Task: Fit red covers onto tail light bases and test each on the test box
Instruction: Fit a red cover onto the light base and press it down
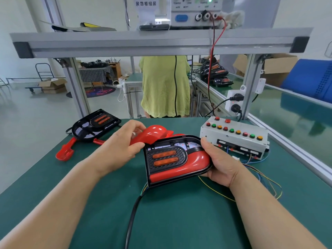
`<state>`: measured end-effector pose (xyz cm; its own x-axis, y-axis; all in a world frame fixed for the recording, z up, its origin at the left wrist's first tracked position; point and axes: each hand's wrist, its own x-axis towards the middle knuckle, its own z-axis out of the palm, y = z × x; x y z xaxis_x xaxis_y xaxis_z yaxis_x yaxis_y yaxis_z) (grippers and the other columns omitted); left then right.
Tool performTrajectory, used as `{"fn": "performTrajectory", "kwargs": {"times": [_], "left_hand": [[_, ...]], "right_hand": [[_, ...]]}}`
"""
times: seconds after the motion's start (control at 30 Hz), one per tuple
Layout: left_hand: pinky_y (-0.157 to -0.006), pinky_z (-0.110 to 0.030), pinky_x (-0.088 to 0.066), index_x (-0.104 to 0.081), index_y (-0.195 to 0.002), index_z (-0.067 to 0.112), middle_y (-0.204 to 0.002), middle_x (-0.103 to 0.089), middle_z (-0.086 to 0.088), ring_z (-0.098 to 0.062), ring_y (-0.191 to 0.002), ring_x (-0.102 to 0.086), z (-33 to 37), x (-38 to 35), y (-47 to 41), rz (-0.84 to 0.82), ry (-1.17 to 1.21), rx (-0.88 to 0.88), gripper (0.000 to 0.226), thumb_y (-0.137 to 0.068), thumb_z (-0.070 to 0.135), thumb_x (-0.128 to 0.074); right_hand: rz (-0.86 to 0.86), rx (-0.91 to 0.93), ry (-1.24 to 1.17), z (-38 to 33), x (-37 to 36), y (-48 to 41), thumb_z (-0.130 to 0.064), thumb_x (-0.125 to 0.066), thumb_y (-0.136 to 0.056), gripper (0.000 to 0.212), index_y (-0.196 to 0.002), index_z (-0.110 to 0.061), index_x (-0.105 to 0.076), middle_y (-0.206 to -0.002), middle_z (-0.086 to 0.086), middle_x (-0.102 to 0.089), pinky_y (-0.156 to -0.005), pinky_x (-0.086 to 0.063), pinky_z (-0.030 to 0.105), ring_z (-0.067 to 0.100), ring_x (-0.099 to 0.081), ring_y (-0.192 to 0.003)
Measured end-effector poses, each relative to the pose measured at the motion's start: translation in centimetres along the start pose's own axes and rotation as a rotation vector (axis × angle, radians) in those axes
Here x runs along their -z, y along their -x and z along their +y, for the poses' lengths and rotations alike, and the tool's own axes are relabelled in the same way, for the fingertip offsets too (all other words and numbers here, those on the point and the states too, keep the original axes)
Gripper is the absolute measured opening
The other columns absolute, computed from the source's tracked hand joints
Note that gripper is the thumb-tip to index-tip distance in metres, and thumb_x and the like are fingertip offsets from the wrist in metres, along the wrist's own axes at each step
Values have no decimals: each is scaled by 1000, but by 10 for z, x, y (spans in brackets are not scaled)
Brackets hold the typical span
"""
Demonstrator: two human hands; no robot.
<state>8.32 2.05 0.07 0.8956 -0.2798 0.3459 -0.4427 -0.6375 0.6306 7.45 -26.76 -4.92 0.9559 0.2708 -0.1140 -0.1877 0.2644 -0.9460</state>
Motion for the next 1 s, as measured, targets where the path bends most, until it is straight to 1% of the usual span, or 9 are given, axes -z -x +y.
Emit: {"fn": "performTrajectory", "kwargs": {"times": [0.07, 0.13, 0.2, 0.37, 0.5, 0.6, 0.73, 0.9, 1.0], "left_hand": [[-81, -12, -47, -56, -113, 44, -102, -64, 28, 4, -93, -63, 6, -1, -2, 11, -4, -41, 39, -92, 13, -67], [-95, -16, -44, -61, -120, 34, -110, -66, 25, 8, -107, -60, 13, -2, -5, 9, -1, -69, 36, -93, 12, -66], [-101, -20, -44, -64, -123, 28, -114, -66, 19, 5, -110, -58, 21, -5, -8, 14, -33, -108, 35, -93, 11, -66], [-91, -10, -38, -64, -127, 29, -107, -48, 19, 1, -103, -51, 38, -27, -13, 22, -108, -169, 34, -95, 16, -64], [-89, -17, -41, -64, -130, 28, -104, -48, 13, -3, -96, -50, 47, -41, -14, 4, -163, -189, 36, -96, 16, -63], [-94, -27, -42, -64, -130, 29, -103, -51, 11, -7, -98, -51, 53, -47, -14, 11, -198, -197, 37, -95, 18, -64], [-96, -37, -44, -67, -120, 23, -100, -56, 9, -10, -102, -53, 56, -49, -14, 51, -184, -212, 30, -91, 14, -68], [-97, -36, -44, -70, -117, 20, -103, -59, 7, -11, -104, -55, 56, -52, -13, 66, -162, -236, 28, -90, 14, -69], [-97, -36, -45, -72, -115, 20, -104, -61, 6, -12, -104, -56, 57, -53, -12, 78, -169, -257, 28, -88, 14, -72]], "right_hand": [[-6, -2, -5, 1, 1, -1, -60, -63, -77, 45, -104, -27, -78, -105, 10, -75, -71, -61, 34, 20, -74, -89], [-24, 5, -1, 1, 1, -1, -60, -62, -81, 46, -108, -26, -76, -108, 10, -75, -76, -61, 37, 20, -73, -91], [-46, 21, 5, 1, 1, -1, -60, -63, -81, 50, -114, -24, -74, -113, 12, -73, -82, -61, 40, 21, -72, -93], [-42, 23, -22, 1, -2, -1, -58, -60, -82, 58, -122, -16, -68, -116, 16, -71, -82, -60, 41, 24, -72, -93], [-53, 37, -17, -1, -3, -1, -58, -60, -84, 52, -119, -20, -70, -117, 15, -71, -83, -59, 41, 25, -71, -94], [-51, 42, -25, -2, -3, -1, -54, -59, -86, 42, -110, -23, -74, -108, 12, -73, -77, -60, 37, 22, -72, -86], [-18, 15, -56, -5, -3, -2, -51, -60, -82, 39, -102, -22, -77, -100, 12, -75, -73, -61, 35, 21, -72, -81], [-8, 1, -74, -8, -6, 0, -50, -59, -84, 48, -113, -14, -73, -116, 19, -70, -86, -57, 43, 28, -71, -93], [-35, 9, -55, -10, -8, 3, -45, -59, -88, 48, -117, -9, -70, -118, 22, -69, -89, -56, 45, 32, -70, -98]]}}
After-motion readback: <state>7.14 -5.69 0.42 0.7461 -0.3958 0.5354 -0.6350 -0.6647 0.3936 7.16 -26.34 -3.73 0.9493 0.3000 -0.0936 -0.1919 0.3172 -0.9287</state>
